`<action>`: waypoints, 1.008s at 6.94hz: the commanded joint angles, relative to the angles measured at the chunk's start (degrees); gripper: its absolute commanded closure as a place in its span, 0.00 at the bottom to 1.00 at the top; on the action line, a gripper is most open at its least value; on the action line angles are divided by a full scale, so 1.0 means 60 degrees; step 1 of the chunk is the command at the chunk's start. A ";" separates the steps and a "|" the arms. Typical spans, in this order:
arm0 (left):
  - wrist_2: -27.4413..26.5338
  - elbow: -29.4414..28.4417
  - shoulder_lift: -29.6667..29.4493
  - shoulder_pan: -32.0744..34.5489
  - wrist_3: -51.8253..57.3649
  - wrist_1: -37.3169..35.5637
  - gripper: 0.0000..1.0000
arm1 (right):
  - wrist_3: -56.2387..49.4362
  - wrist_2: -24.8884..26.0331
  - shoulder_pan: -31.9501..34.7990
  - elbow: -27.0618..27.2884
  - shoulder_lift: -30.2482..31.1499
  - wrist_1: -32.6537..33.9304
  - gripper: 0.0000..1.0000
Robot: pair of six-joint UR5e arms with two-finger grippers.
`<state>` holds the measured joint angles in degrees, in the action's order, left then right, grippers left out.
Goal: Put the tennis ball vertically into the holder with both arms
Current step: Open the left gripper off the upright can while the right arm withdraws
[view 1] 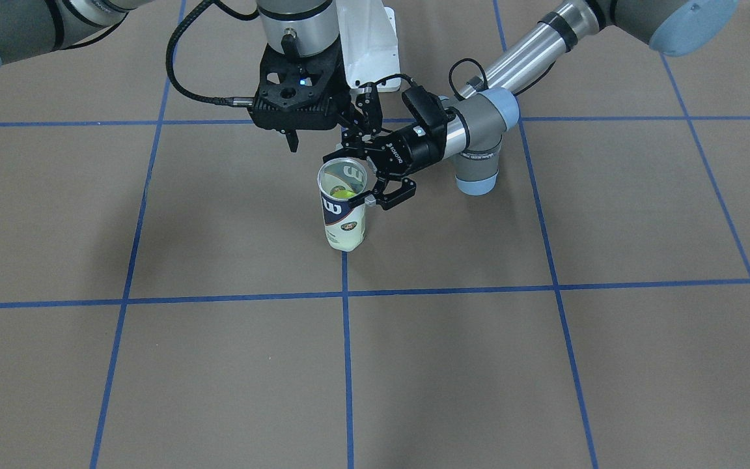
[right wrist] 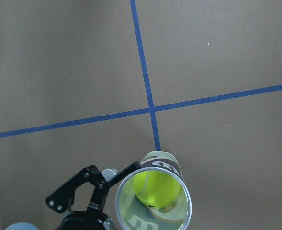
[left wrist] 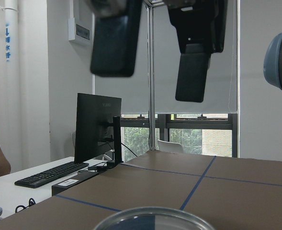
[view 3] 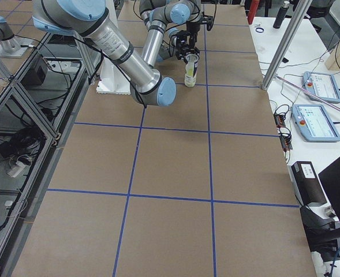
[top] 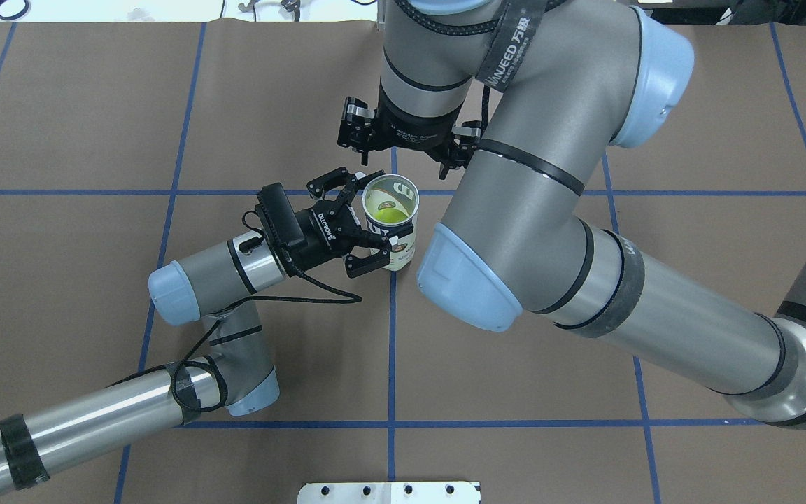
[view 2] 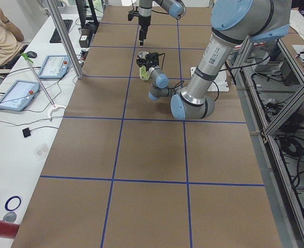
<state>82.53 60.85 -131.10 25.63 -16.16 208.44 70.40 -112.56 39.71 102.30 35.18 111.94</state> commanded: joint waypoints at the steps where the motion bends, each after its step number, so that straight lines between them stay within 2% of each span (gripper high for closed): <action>1: 0.0000 0.0229 0.0010 0.0050 -0.0016 -0.0009 0.08 | -0.1863 -0.0282 0.0861 0.0030 0.0709 -0.0009 0.01; 3: 0.0000 0.0520 0.0039 0.0138 -0.0031 -0.0024 0.08 | -0.4700 -0.1100 0.2222 0.0030 0.1981 -0.0141 0.01; 4: 0.0015 0.0624 0.0053 0.0182 -0.0031 -0.0024 0.08 | -0.6166 -0.1118 0.2794 0.0015 0.2699 -0.0330 0.01; 5: 0.0015 0.0712 0.0083 0.0313 -0.0045 -0.0038 0.08 | -0.7471 -0.1322 0.3511 -0.0173 0.3619 -0.1028 0.01; 7: 0.0058 0.1062 0.0724 0.0794 -0.0045 -0.0344 0.08 | -1.0079 -0.2111 0.5063 -0.1297 0.4912 -0.2319 0.01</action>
<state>82.68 66.05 -128.94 28.48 -16.43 207.58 19.27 -122.76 64.75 98.27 60.05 102.14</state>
